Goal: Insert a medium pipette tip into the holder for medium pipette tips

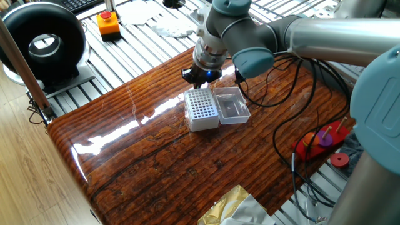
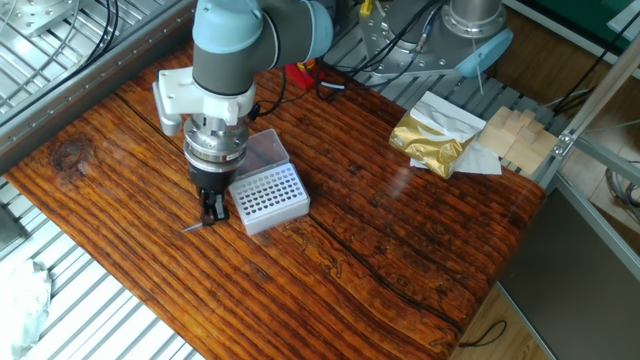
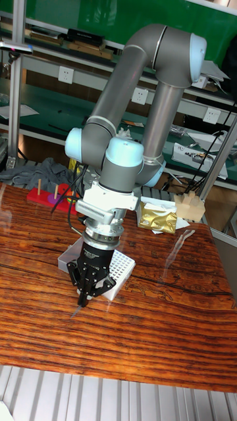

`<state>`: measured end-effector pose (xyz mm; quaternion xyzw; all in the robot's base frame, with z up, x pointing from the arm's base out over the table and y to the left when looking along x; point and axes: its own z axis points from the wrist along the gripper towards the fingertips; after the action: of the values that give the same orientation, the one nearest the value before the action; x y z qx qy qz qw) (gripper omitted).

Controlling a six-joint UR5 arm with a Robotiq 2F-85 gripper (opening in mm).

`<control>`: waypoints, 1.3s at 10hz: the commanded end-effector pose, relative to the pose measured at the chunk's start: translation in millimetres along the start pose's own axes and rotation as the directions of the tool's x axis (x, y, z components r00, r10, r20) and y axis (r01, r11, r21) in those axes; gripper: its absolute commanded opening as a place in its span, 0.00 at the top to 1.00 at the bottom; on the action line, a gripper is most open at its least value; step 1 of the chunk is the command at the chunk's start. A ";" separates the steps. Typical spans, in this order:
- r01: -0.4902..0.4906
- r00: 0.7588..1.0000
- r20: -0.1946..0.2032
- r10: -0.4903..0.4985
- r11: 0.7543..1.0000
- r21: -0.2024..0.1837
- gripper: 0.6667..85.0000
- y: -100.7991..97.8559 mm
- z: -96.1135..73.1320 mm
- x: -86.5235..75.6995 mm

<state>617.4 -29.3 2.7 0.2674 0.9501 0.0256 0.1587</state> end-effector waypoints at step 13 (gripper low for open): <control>0.041 0.993 -0.109 -0.039 0.999 0.017 0.97 10.5 -30.7 -15.8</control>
<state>622.7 -30.6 24.4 0.2492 0.9604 0.0230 0.1225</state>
